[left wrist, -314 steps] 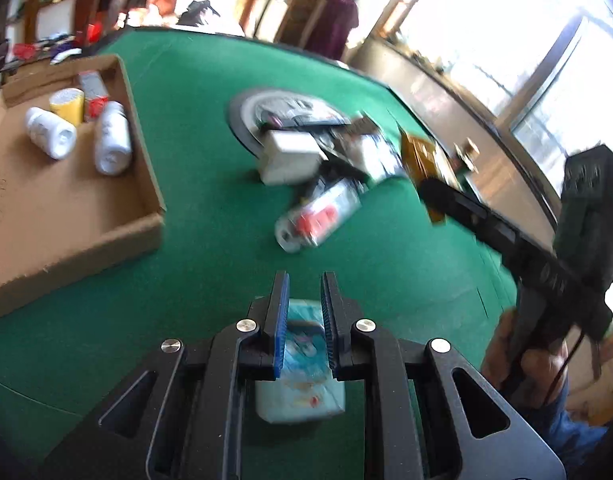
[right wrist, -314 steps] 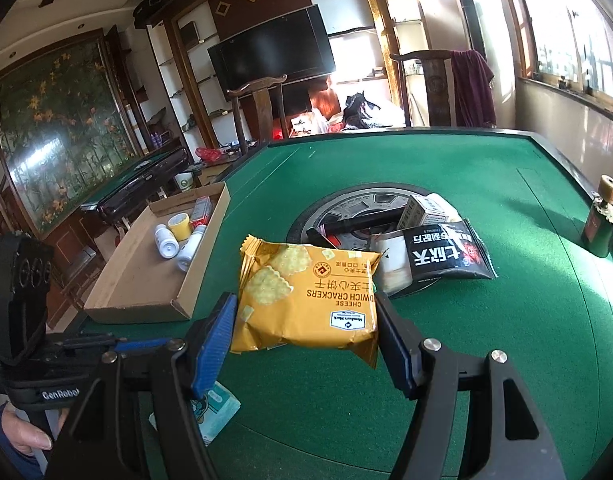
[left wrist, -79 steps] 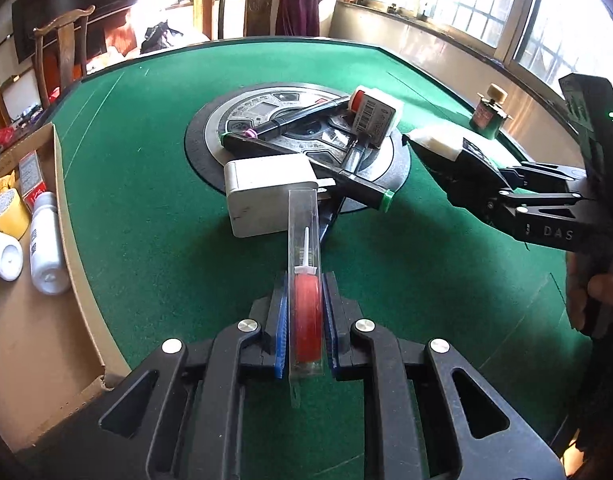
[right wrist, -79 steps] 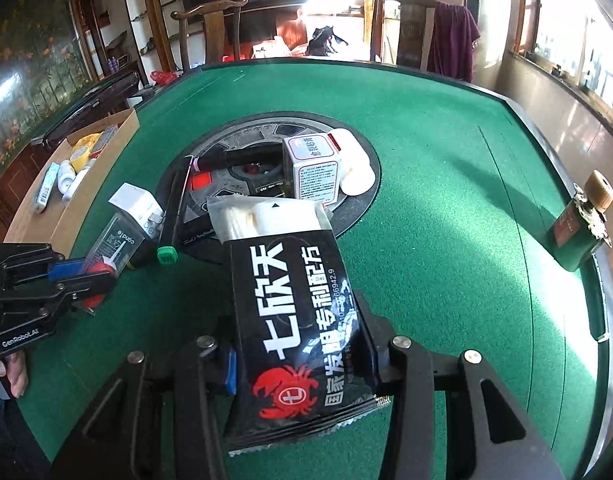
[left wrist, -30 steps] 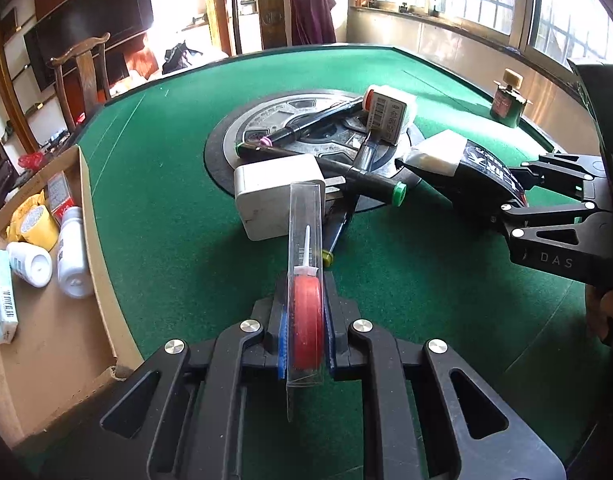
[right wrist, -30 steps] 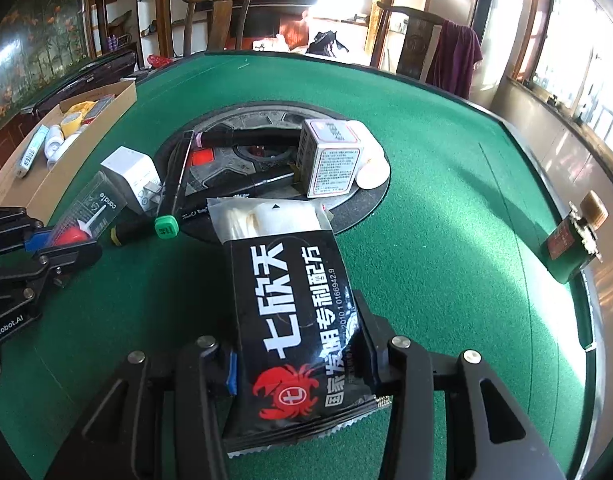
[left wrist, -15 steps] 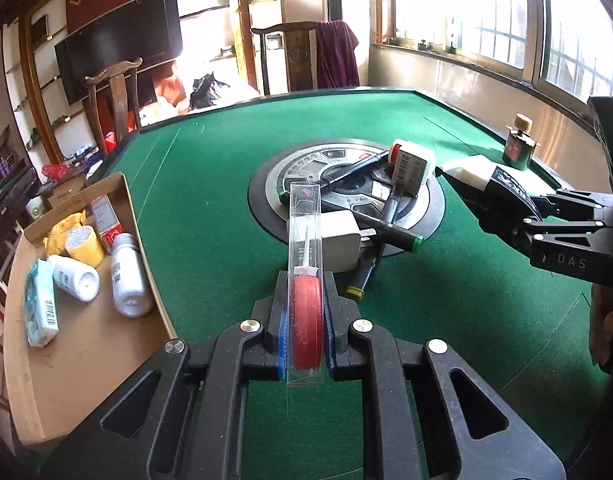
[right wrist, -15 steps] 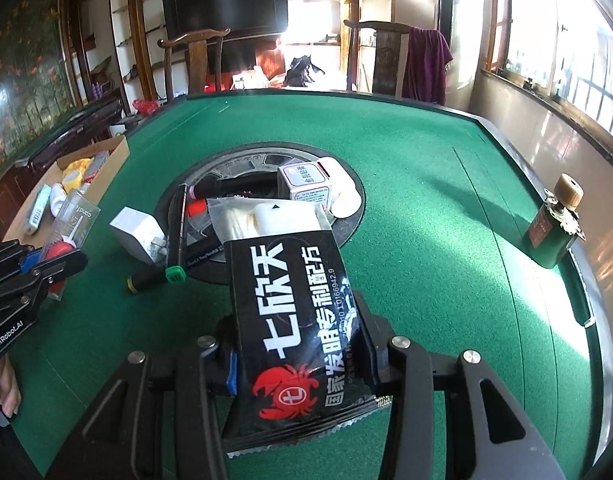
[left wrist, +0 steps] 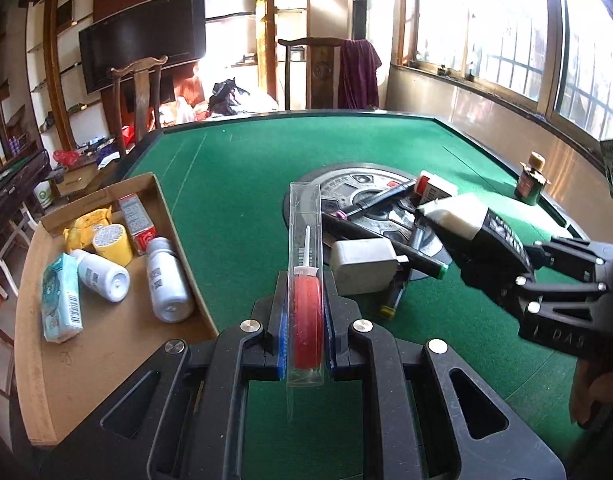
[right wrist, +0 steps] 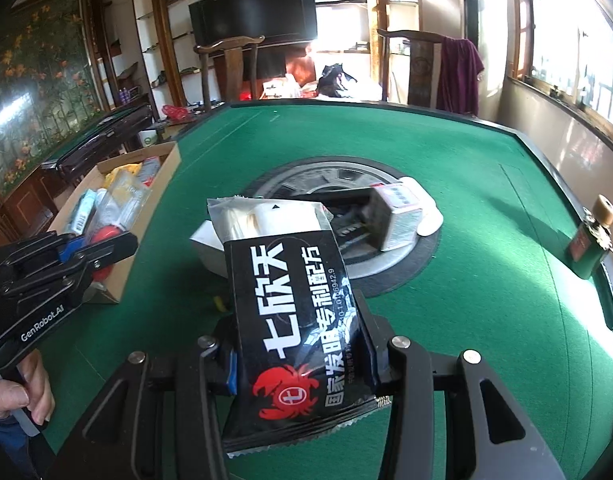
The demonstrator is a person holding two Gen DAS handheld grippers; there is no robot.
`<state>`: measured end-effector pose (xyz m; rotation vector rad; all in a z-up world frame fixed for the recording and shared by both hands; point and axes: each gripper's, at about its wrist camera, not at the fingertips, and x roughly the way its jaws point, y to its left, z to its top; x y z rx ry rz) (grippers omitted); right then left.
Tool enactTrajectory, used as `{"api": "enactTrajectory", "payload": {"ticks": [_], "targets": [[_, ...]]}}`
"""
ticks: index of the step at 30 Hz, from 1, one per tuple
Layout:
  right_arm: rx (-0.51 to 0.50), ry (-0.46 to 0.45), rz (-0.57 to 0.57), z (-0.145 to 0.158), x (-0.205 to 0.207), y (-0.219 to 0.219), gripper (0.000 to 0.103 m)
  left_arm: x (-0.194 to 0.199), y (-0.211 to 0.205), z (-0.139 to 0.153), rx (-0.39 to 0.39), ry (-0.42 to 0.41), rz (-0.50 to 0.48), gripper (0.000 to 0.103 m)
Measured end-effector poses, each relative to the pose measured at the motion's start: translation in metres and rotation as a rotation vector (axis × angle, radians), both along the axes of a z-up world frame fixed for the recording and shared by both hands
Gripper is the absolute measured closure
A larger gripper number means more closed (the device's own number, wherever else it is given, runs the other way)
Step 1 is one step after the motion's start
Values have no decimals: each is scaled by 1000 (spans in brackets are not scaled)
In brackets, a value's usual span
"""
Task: Organize objects
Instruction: 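Carry the tube and black bag over the cardboard tray with both tools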
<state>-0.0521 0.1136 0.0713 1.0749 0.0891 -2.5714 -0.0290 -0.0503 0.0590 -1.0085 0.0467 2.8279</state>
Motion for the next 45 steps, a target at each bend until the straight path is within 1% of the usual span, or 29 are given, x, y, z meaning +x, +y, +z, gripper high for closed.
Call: {"api": "enactTrajectory", "payload": {"ticks": [7, 12, 17, 22, 25, 29, 36, 41, 45], "targets": [[20, 6, 63, 6, -3, -41, 59, -2, -31, 10, 41, 22, 68, 90], [46, 21, 124, 14, -7, -81, 59, -3, -64, 18, 69, 40, 159, 90], [35, -1, 178, 15, -13, -115, 59, -4, -106, 19, 98, 37, 256, 90], [30, -10, 237, 14, -9, -151, 59, -3, -143, 16, 97, 33, 347, 90], [29, -17, 267, 13, -8, -170, 59, -1, -162, 13, 103, 25, 385, 90], [36, -36, 307, 8, -8, -193, 59, -3, -175, 7, 85, 4, 429, 90], [52, -74, 352, -9, -6, -218, 59, -6, -190, -3, 60, -43, 485, 90], [58, -101, 366, -17, -8, -230, 59, -8, -196, -7, 59, -66, 504, 90], [62, -101, 368, -21, -9, -236, 59, -10, -195, -10, 54, -77, 509, 89]]}}
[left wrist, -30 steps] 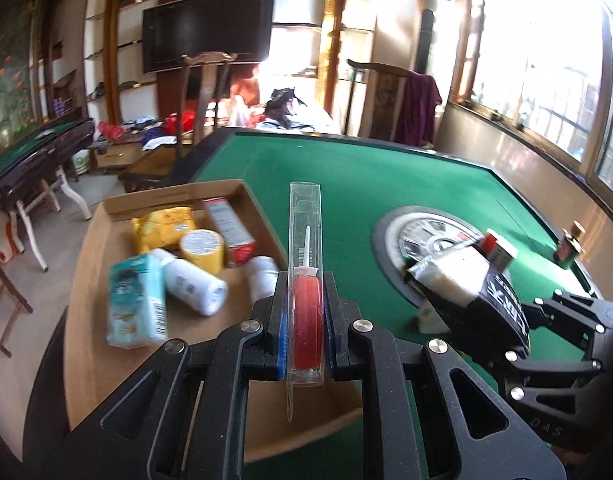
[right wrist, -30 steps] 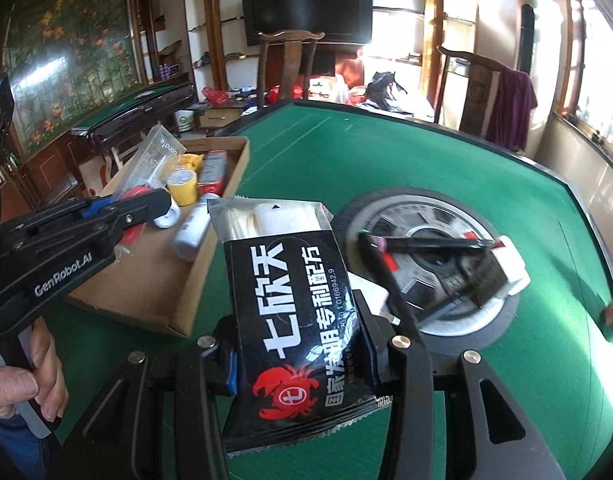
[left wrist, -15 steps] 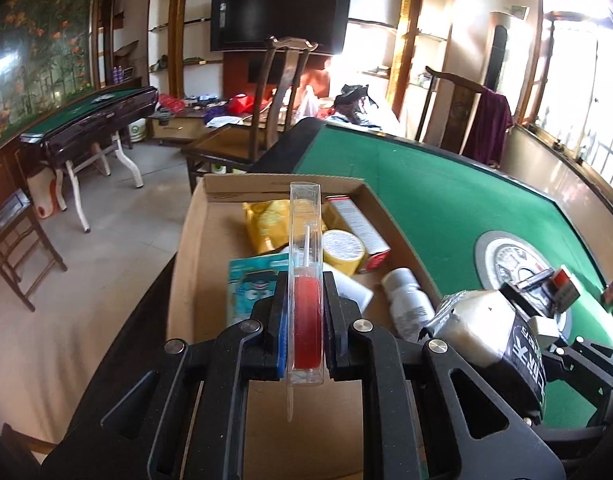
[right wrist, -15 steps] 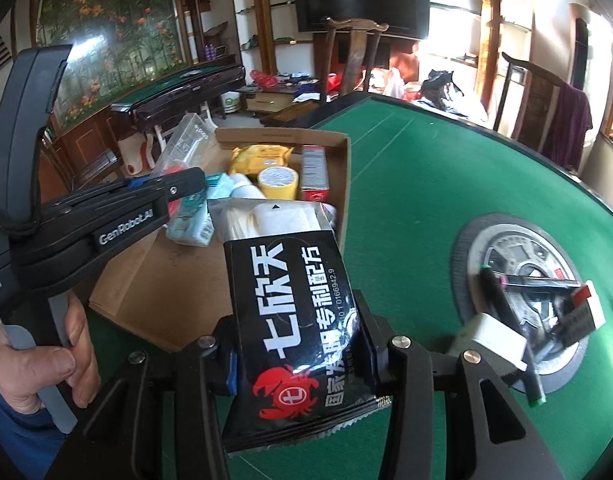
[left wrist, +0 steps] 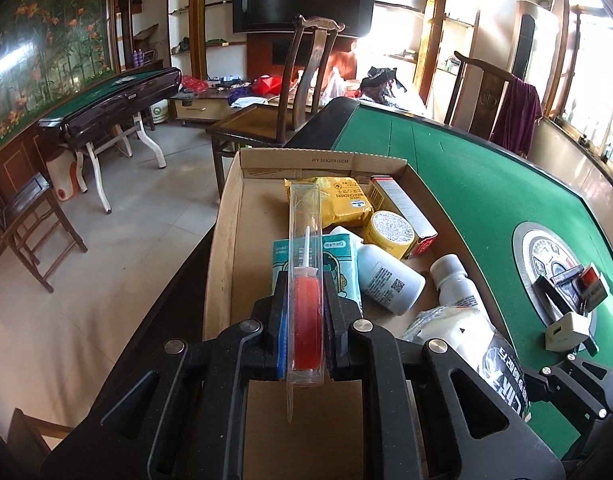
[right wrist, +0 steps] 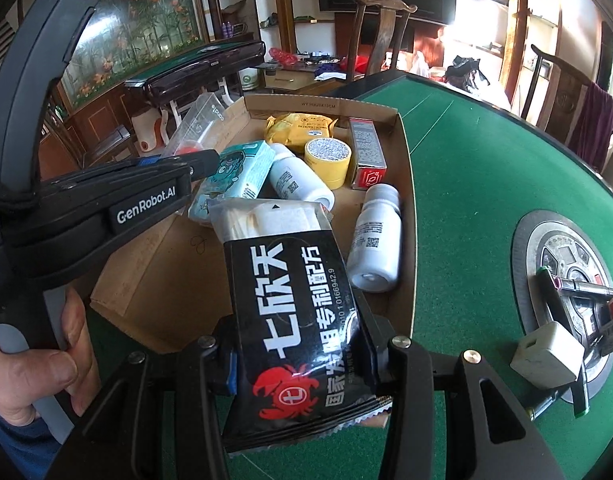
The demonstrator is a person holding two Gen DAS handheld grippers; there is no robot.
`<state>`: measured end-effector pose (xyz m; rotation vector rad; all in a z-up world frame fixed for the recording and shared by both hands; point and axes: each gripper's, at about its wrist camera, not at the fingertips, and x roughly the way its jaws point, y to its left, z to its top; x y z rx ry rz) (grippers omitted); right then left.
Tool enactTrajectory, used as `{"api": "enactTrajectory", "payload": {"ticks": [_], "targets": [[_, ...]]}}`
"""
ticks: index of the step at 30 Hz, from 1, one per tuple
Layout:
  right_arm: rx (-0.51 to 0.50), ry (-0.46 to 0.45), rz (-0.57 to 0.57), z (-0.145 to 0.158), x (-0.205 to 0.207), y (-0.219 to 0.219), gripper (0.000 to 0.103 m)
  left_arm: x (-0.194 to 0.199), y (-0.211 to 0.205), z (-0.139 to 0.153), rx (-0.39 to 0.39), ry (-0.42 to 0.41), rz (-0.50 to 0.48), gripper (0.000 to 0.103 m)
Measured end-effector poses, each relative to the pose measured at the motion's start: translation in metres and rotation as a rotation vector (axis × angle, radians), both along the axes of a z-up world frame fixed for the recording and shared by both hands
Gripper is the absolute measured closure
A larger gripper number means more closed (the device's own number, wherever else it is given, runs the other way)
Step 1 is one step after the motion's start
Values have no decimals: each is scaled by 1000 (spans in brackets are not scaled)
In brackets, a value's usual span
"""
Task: Organize objects
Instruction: 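Carry the tube and black bag over the cardboard tray with both tools, then lower the tube and black bag into the tray and open both tools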
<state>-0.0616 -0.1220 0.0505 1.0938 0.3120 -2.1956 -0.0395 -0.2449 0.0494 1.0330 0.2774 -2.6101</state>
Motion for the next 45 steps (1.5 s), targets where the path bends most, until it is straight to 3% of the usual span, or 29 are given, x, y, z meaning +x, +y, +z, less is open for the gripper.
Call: {"api": "enactTrajectory", "payload": {"ticks": [21, 45], "targets": [[80, 89, 14, -10, 3, -26, 59, -2, -2, -9, -11, -36, 25, 89], [94, 99, 16, -14, 3, -25, 59, -6, 1, -18, -14, -74, 12, 89]]}}
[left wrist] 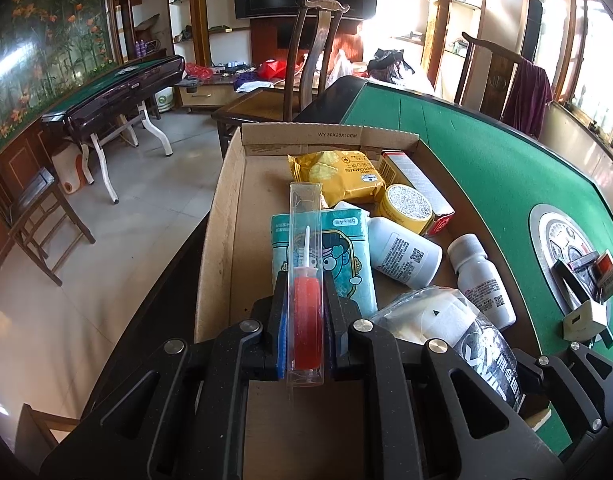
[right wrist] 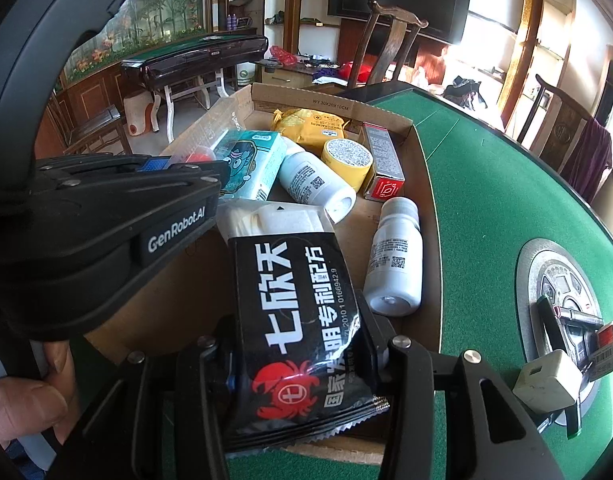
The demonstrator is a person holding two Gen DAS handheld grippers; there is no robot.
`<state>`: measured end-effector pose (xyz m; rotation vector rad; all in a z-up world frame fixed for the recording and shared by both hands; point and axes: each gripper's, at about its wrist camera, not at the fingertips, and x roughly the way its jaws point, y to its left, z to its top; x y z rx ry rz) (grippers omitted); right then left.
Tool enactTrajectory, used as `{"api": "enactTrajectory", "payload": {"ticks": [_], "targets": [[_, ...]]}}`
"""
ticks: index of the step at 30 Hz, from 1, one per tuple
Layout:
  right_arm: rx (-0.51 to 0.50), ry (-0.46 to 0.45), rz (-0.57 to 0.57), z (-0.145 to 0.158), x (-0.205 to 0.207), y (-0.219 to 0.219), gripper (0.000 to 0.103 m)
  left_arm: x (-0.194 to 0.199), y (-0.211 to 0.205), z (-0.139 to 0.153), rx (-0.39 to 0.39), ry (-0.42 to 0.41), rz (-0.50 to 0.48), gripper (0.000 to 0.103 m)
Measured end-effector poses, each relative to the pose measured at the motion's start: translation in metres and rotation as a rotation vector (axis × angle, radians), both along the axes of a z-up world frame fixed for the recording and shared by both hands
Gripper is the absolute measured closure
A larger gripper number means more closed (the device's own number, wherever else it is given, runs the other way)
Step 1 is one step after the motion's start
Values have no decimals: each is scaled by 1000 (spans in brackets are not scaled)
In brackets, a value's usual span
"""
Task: Organize objects
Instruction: 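Lower the tube and black bag into the tray and open both tools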
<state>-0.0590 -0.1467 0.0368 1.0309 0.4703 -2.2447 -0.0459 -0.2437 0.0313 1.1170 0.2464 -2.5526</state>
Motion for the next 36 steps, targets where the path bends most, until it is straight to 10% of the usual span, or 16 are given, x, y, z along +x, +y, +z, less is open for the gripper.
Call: {"api": "enactTrajectory", "payload": {"ticks": [36], "targets": [[-3, 24, -2, 7, 3, 4, 54, -2, 3, 0, -15, -6, -13, 87]]}}
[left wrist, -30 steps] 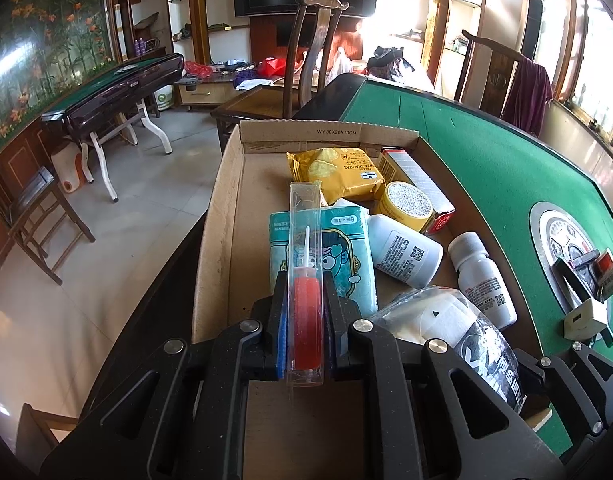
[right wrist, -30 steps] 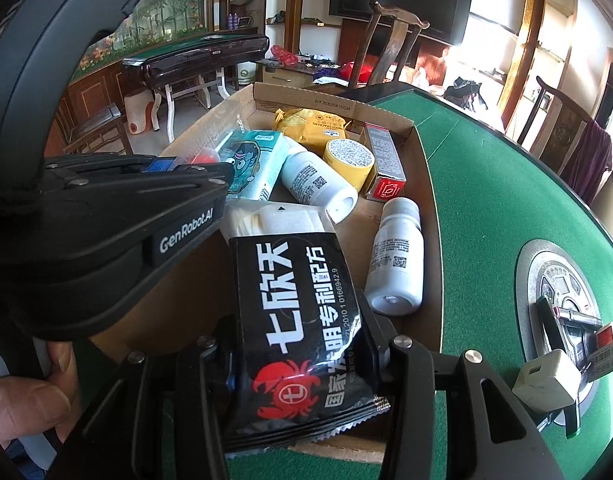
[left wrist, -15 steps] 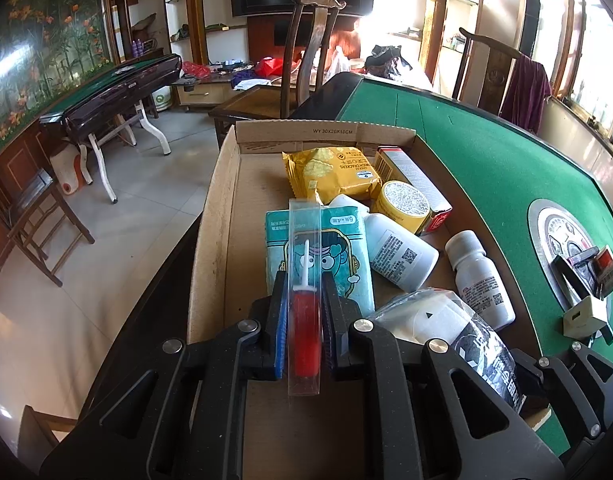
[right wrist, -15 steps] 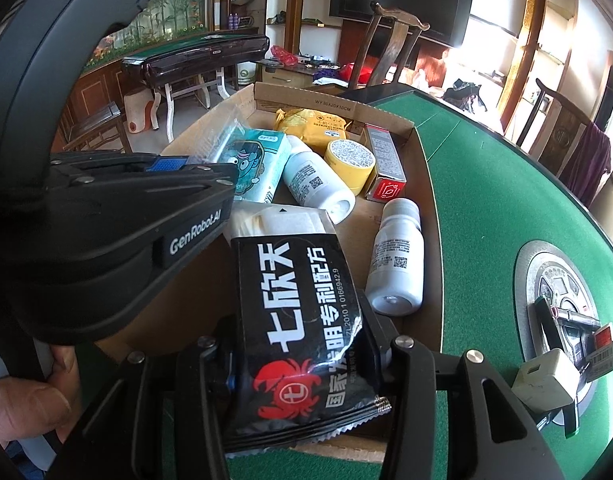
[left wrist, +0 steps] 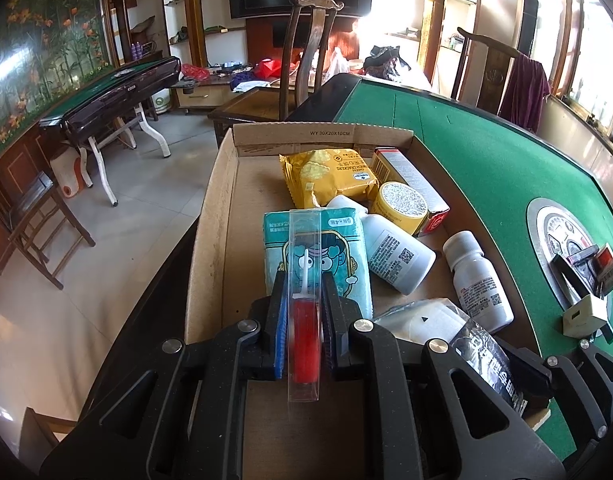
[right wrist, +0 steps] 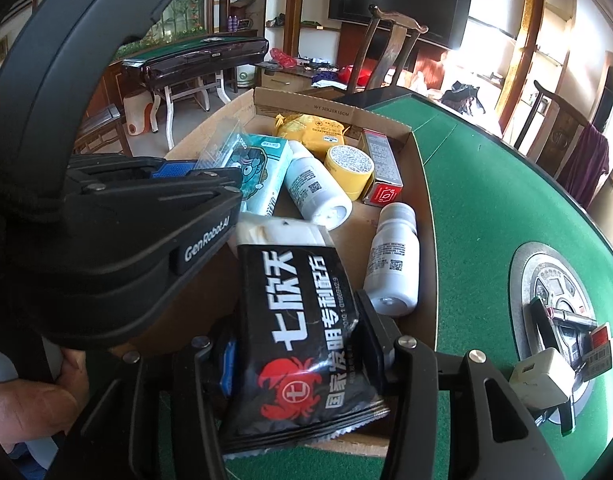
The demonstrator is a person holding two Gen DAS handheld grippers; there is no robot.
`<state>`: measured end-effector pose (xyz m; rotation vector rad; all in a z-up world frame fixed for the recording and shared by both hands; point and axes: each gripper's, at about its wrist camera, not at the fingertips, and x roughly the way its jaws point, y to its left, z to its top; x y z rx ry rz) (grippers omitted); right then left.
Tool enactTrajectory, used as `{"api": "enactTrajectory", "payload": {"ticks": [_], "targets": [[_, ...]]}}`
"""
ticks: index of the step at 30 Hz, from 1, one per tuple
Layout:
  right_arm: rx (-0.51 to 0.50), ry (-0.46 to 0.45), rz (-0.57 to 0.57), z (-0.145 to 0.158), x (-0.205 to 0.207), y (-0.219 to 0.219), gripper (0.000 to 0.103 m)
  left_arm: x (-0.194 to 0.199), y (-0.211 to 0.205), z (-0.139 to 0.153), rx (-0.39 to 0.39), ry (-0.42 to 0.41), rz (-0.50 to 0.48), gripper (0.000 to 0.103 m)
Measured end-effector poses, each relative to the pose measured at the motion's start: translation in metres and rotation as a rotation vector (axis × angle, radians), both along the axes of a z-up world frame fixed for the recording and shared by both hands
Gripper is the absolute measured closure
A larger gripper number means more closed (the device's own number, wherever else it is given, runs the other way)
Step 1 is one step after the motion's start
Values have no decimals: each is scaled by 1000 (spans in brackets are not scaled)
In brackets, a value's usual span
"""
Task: Organize objects
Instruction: 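Lower the tube and black bag into the tray and open both tools, then move both tools from the tray toward the items on the table dial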
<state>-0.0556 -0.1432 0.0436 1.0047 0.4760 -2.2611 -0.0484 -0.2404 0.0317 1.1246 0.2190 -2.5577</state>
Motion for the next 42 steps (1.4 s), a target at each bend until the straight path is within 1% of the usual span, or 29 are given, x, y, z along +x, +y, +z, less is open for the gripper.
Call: {"api": "enactTrajectory", "payload": {"ticks": [3, 6, 9, 14, 16, 18, 21, 23, 30, 39, 42], "targets": [[-8, 4, -7, 3, 0, 2, 53, 1, 1, 2, 0, 10, -3, 81], [-18, 11, -14, 6, 0, 4, 47, 1, 2, 3, -7, 17, -4, 74], [-27, 13, -17, 9, 0, 5, 46, 2, 3, 4, -13, 23, -2, 70], [-34, 20, -20, 12, 1, 7, 45, 3, 4, 7, -19, 36, -2, 68], [-36, 24, -22, 14, 2, 8, 45, 3, 5, 8, -22, 39, -5, 66], [-37, 28, -22, 15, 2, 8, 45, 3, 6, 8, -24, 47, -9, 55], [-43, 40, -27, 19, 4, 11, 44, 6, 9, 13, -47, 72, -6, 50], [-47, 50, -31, 21, 5, 13, 41, 8, 10, 15, -61, 85, -1, 48], [-61, 73, -43, 30, 9, 23, 40, 13, 11, 22, -81, 119, 12, 47], [-64, 148, -72, 46, 16, 40, 39, 19, 15, 30, -98, 167, 10, 47], [-54, 188, -92, 50, 20, 49, 34, 22, 18, 34, -103, 193, 3, 47]]}}
